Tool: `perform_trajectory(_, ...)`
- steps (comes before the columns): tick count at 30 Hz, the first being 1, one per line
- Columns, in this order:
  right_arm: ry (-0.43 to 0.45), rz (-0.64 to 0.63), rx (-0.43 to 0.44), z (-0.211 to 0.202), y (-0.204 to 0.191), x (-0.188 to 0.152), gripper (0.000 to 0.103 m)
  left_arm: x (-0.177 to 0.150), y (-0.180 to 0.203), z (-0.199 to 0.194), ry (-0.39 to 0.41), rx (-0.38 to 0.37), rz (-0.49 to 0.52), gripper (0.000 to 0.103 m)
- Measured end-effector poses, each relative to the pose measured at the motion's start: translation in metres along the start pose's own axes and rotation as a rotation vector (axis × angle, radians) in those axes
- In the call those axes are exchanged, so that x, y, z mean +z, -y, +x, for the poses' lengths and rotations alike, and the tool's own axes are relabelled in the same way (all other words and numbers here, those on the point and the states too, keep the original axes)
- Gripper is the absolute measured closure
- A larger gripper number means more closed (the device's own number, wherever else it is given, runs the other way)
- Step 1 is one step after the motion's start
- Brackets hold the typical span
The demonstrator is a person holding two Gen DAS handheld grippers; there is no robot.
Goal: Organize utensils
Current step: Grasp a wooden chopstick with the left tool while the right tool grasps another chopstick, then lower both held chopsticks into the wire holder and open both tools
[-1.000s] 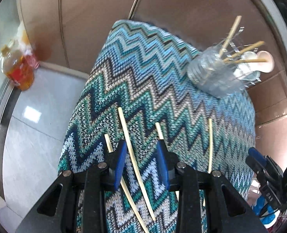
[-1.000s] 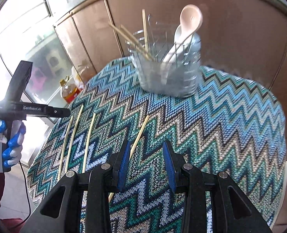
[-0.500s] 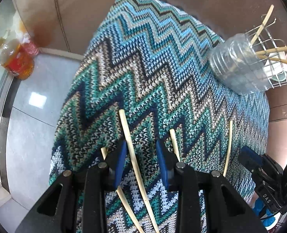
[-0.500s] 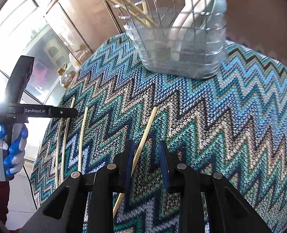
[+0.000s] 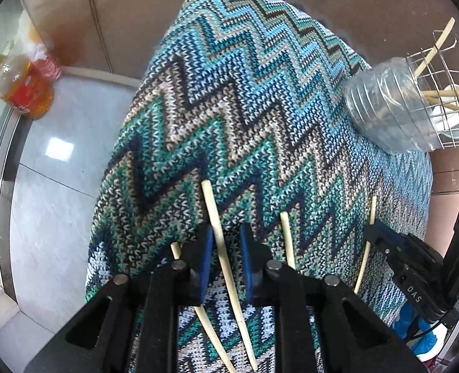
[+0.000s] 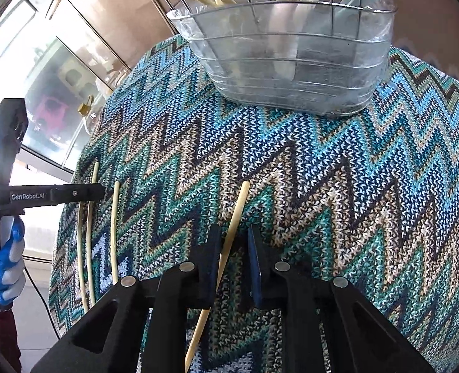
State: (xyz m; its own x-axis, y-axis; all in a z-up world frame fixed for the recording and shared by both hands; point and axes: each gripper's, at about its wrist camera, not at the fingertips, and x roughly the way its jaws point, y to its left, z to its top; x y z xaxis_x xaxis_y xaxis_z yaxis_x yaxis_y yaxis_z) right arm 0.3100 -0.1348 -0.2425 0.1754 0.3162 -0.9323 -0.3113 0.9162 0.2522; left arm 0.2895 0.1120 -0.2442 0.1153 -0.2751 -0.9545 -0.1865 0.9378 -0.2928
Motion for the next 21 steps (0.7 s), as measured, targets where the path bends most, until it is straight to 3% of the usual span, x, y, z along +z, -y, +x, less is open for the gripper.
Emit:
perform_trajectory(7,0.007,0.002,-0.030,0.005,-0.007,0.003,0.087,-0.008,0.006,0.002,0.022,0.017,0.002,0.092)
perform_trajectory(14,0.032,0.040,-0.019,0.002,-0.009,-0.003,0.098,-0.018,0.010,0.001,0.045,0.052,0.015,0.096)
perform_trajectory(21,0.089,0.019,-0.006,-0.031,-0.006,-0.016,0.098,-0.024,0.013,-0.006,0.078,0.040,-0.002,0.097)
